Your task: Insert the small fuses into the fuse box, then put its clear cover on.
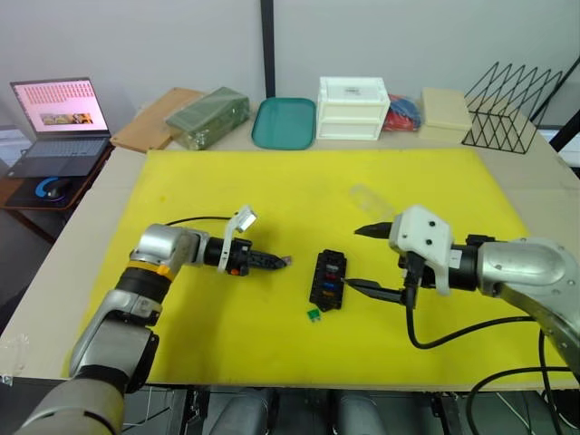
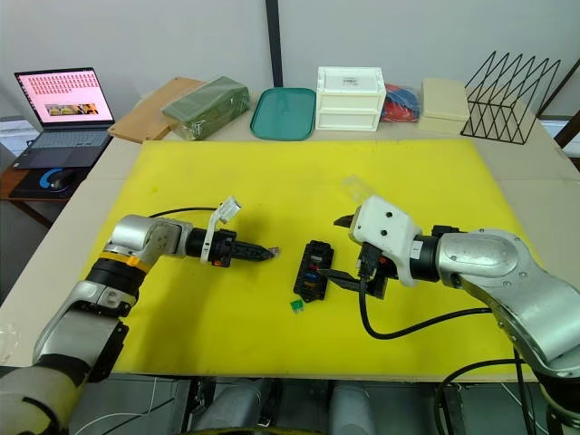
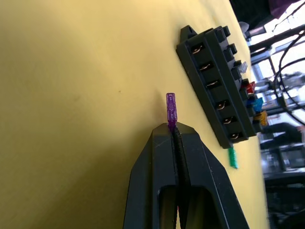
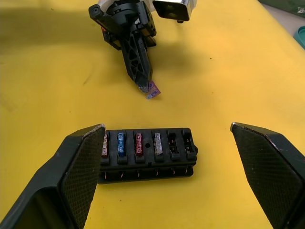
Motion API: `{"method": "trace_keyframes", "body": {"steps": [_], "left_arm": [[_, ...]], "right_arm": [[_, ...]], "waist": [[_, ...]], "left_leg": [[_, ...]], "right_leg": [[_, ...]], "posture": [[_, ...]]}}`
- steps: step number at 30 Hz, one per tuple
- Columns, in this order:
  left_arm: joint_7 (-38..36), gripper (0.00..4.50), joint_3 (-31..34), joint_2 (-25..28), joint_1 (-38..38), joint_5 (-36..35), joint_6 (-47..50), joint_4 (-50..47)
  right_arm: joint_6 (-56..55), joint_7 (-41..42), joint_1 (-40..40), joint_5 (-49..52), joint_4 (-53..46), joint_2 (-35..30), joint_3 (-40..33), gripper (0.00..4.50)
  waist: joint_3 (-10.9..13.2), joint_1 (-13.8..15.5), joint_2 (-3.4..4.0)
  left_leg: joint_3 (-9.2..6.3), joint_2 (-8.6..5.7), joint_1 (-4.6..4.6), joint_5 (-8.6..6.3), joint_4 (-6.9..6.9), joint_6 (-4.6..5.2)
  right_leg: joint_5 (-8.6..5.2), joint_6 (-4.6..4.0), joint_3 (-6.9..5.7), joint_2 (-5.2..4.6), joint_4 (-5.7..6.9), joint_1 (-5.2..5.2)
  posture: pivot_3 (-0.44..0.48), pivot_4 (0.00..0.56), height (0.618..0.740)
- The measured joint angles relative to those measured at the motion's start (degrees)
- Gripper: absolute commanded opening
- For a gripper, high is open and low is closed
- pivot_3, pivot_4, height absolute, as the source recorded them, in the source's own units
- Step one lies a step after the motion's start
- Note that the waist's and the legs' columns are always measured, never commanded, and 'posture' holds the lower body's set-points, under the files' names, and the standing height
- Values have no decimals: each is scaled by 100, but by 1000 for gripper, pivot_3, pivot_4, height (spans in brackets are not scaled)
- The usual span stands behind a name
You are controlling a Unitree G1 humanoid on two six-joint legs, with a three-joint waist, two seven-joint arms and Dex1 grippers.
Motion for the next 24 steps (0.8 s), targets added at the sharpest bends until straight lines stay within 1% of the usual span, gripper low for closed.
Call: {"method": "trace_keyframes", "body": {"steps": [3, 6, 9, 14, 17, 20, 23, 24], "left_arm": [[-312, 31, 215, 39, 425, -56, -930, -817], [-512, 31, 322, 208, 678, -62, -1499, -1585], [-565, 31, 359, 249, 911, -50, -2021, -2196], [-525, 31, 305, 206, 1131, 64, -2691, -2695], [-487, 31, 195, 201, 1153, 159, -2917, -2970], [-456, 0, 99, 207, 1166, 232, -3051, -3008], [-419, 0, 67, 207, 1166, 268, -3081, -3007], [-395, 0, 63, 206, 1166, 279, -3084, -3007]], "right_arm": [[476, -101, -340, 418, 33, 66, -40, 4500], [1100, -258, -588, 834, 80, 103, -36, 4500], [1668, -452, -932, 1278, 246, 257, -38, 4500], [2390, -771, -1503, 1993, 480, 598, -49, 4500], [2655, -917, -1827, 2211, 600, 696, -18, 4500], [2744, -994, -1903, 2216, 611, 772, 116, 3896], [2764, -1008, -1903, 2219, 610, 790, 259, 2900], [2764, -1017, -1903, 2216, 610, 819, 287, 2900]], "waist": [[0, -26, 0], [0, -47, 0], [0, -82, 0], [0, -125, 0], [0, -122, 1], [0, -111, 1], [0, -120, 1], [0, -121, 1]], "left_leg": [[0, 3, -2, 0, -2, 0], [0, 3, -2, 0, -4, 0], [0, 3, -2, 0, -5, 0], [0, 3, -2, 0, -6, 0], [1, 3, -2, 0, -7, 0], [1, 3, -3, 0, -6, 0], [1, 3, -3, 0, -6, 0], [1, 3, -3, 0, -7, 0]], "right_leg": [[0, -1, 0, -1, -2, -2], [0, -1, 0, -2, -2, -2], [0, -1, 0, -3, -3, -1], [0, -1, 0, -3, -3, -2], [0, -1, 0, -3, -4, -2], [0, -1, 0, -3, -4, -2], [0, -1, 0, -3, -4, -3], [0, -1, 0, -3, -4, -3]], "posture": [[0, 150, 740], [0, 150, 740], [0, 150, 740], [0, 150, 740], [0, 150, 740], [0, 150, 740], [0, 150, 740], [0, 150, 740]]}}
